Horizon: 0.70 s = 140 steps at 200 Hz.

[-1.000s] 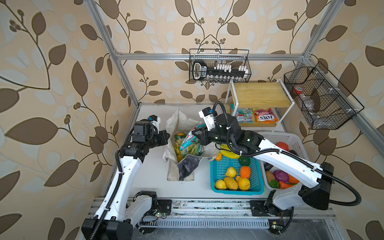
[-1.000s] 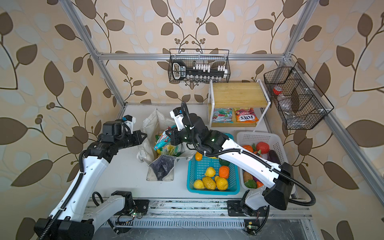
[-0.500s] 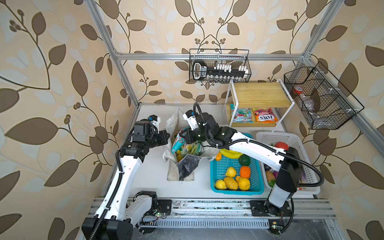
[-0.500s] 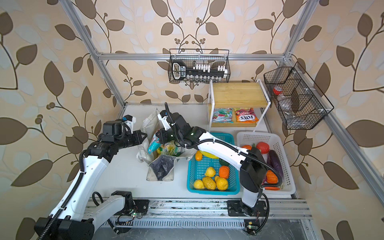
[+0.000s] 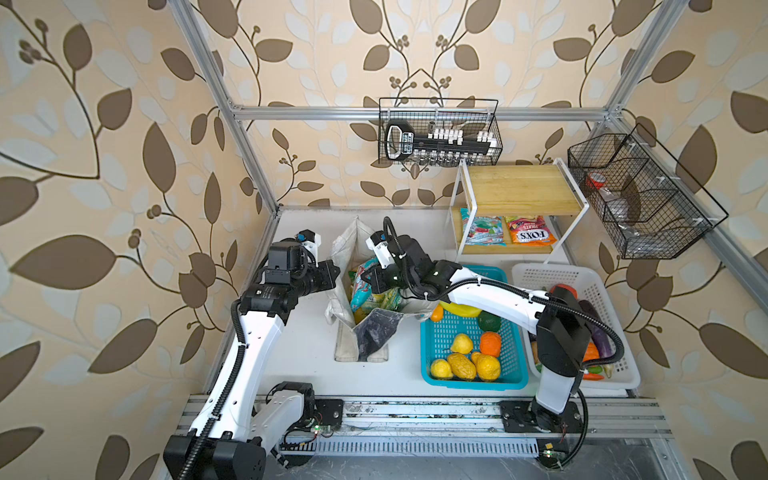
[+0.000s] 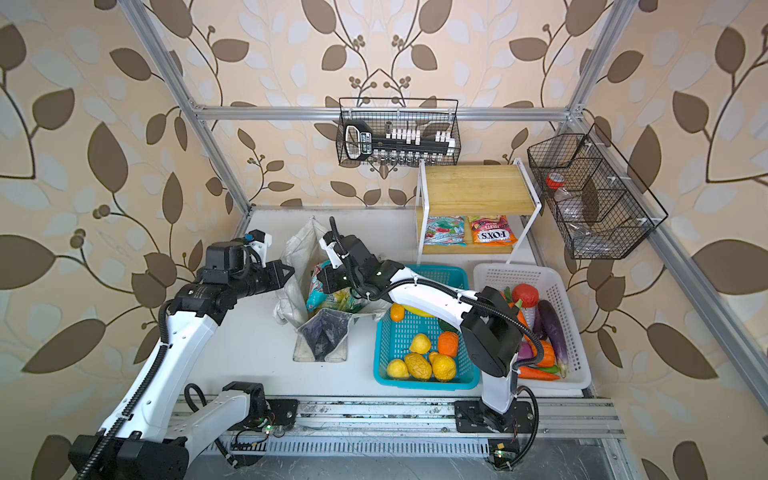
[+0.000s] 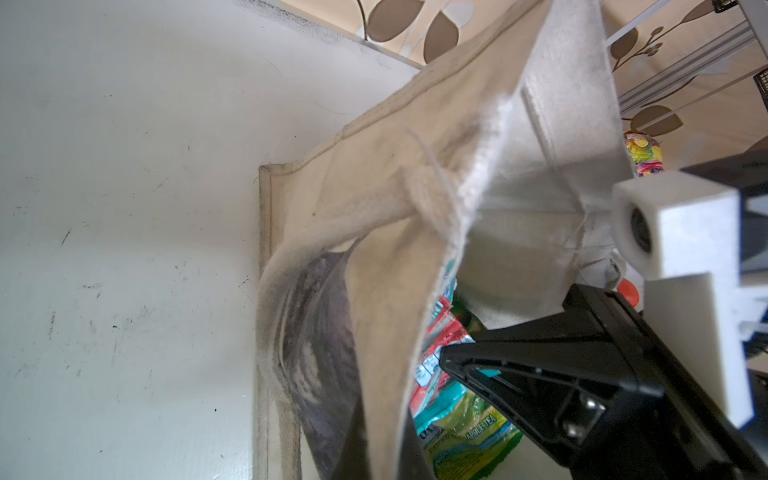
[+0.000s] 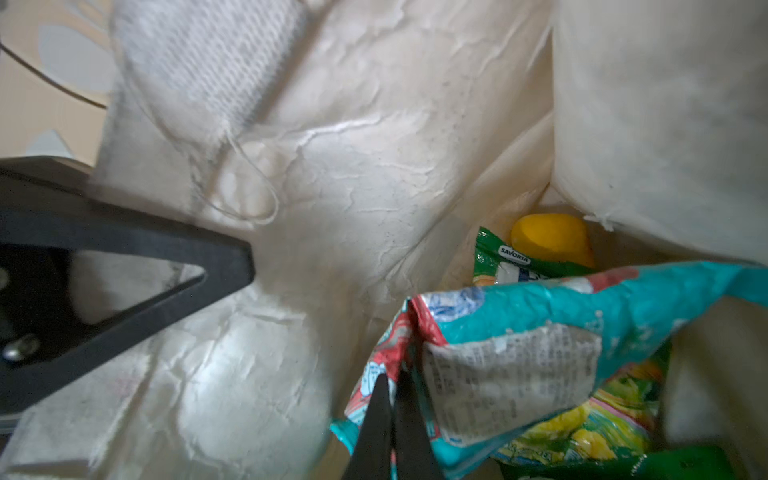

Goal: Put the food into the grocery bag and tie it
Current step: 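Lower the Mint Blossom bag into the tote bag and open the right gripper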

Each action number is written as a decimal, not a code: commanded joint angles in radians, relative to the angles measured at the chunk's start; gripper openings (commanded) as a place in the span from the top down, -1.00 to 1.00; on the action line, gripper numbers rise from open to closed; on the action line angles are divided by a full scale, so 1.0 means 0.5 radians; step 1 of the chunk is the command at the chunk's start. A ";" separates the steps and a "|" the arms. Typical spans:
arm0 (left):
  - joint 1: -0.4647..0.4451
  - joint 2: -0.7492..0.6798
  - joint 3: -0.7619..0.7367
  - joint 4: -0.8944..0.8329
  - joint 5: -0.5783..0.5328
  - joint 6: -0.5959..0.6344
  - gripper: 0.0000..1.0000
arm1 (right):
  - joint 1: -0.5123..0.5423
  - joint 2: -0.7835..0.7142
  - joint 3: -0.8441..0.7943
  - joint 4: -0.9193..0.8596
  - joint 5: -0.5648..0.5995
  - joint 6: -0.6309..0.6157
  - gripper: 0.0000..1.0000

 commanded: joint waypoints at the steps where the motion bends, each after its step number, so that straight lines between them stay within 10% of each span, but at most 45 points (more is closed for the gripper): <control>1: 0.021 -0.026 0.034 0.038 0.030 0.005 1.00 | 0.012 -0.041 -0.065 0.016 0.128 -0.049 1.00; 81: 0.022 -0.038 0.032 0.042 0.038 0.005 1.00 | 0.066 -0.132 -0.122 -0.461 0.534 -0.211 1.00; 140: 0.021 -0.036 0.037 0.039 0.041 0.001 1.00 | 0.059 -0.222 -0.136 -0.549 0.631 -0.226 0.31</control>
